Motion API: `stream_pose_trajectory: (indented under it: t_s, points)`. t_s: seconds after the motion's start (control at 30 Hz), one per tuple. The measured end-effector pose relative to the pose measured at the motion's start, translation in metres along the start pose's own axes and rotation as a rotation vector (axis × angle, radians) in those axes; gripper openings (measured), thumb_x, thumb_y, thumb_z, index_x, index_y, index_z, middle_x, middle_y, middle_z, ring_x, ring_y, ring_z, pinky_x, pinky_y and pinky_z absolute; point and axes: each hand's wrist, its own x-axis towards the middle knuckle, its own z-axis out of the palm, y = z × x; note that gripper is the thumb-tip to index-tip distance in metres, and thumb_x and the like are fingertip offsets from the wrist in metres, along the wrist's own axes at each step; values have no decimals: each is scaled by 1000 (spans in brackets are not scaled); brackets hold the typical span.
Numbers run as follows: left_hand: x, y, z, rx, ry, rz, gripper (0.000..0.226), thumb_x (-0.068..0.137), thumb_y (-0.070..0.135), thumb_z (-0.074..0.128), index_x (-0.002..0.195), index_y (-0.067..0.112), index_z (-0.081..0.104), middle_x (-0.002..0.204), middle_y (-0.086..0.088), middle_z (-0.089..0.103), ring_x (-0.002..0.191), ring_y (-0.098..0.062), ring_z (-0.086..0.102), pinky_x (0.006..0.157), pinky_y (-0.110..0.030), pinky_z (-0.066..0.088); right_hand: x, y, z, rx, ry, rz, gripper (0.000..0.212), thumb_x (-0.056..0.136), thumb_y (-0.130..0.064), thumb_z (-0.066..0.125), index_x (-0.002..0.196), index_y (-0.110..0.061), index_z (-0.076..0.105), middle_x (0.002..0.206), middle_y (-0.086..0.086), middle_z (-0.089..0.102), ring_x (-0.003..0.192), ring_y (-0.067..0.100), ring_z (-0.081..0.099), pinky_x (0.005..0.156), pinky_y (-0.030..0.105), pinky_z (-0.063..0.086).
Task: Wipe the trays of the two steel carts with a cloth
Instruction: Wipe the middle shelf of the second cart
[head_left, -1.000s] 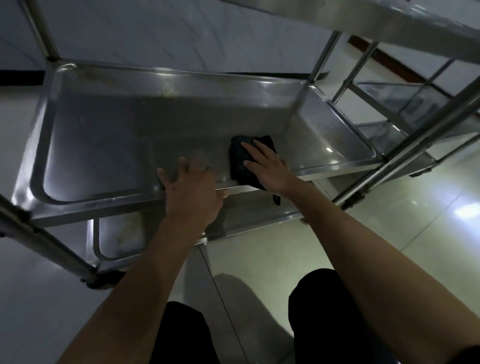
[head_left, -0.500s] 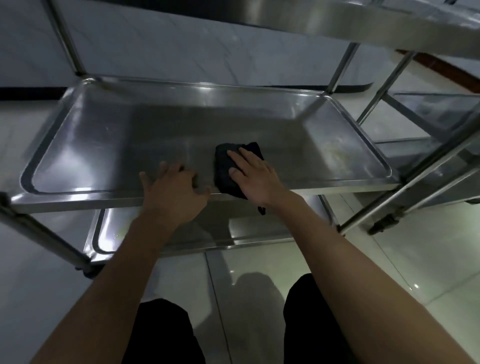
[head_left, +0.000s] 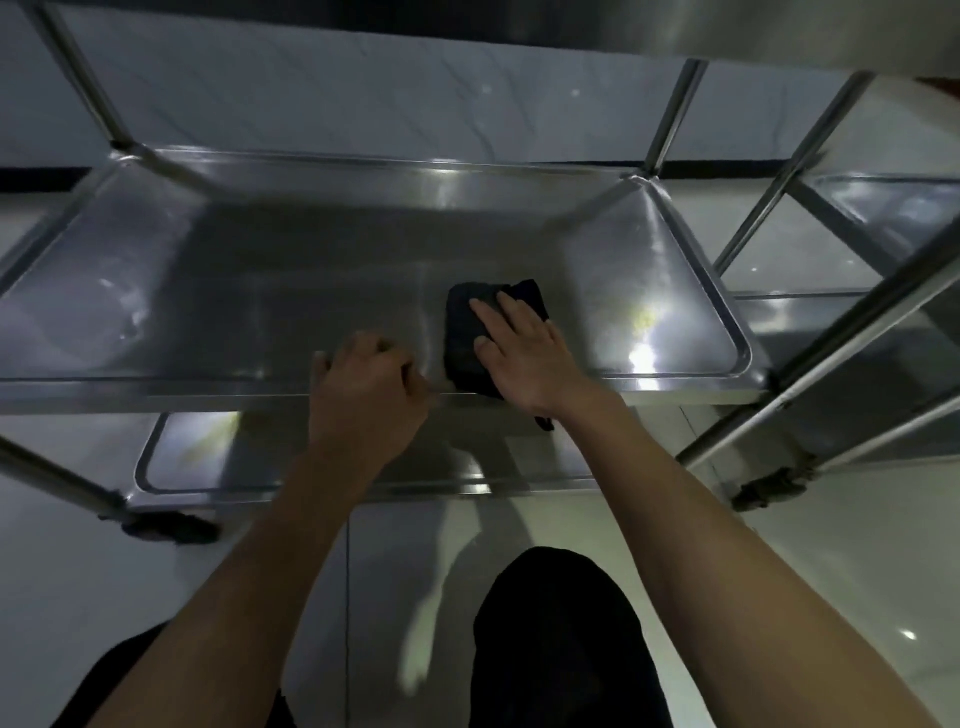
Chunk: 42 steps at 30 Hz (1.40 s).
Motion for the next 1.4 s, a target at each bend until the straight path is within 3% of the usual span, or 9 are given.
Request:
stream_pose_trajectory:
  t_s: [0.27,0.4,0.5,0.63,0.83,0.9,1.03,1.23,1.4]
  points:
    - [10,54,18,82,17,-72,30,92,28,48,95,13,74,106,-11,61,94,-35,59,89,-45,44,-15,69,-26,-22,32,-17,55,105,-34,21,159,-30,8,167,3,-1,153,24,-1,121,47,2]
    - [9,78,24,173,-52,-45,33,96,31,41,114,21,67,120,-14,57,109,-37,54,98,-55,42,-23,91,-34,-187,31,-73,51,103,-26,25,154,-18,24,167,3,-2,153,29,-5,120,54,6]
    - [6,84,22,170,-117,-33,33,100,31,39,124,26,61,128,-13,53,121,-36,48,101,-59,39,-32,92,-32,-217,84,-49,54,102,-30,19,154,-19,23,167,4,1,153,29,-1,121,54,10]
    - [10,79,17,53,-104,17,30,95,29,45,117,28,66,120,-10,55,112,-33,53,96,-53,43,-30,83,-24,20,172,16,52,105,-34,26,157,-33,20,166,5,12,152,26,11,121,47,10]
    - [14,99,17,-47,-161,223,19,94,27,52,100,19,68,106,-4,60,103,-29,55,83,-39,45,-27,76,-28,45,149,28,52,104,-19,36,153,-34,33,165,8,16,151,32,12,121,51,8]
    - [11,106,21,-29,-135,184,21,94,32,52,95,20,69,100,-5,58,99,-32,56,79,-39,41,-31,82,-33,51,152,35,51,104,-18,37,153,-31,35,165,9,18,151,32,14,122,50,11]
    - [3,114,29,80,-59,199,29,93,42,53,95,19,70,101,-9,57,95,-34,60,91,-52,46,-42,117,-49,9,207,100,49,104,-17,36,152,-27,38,163,13,23,150,31,20,121,46,18]
    - [-1,113,36,56,89,232,25,91,36,59,98,15,71,95,-15,60,82,-37,64,84,-58,49,-69,190,-78,-15,232,255,48,105,-16,33,152,-23,39,162,17,22,149,33,22,119,44,24]
    - [1,115,43,86,179,234,23,90,32,66,82,11,69,87,-14,58,74,-35,61,81,-52,49,-70,225,-93,-41,190,364,47,106,-19,31,153,-22,36,164,8,21,150,27,18,119,42,22]
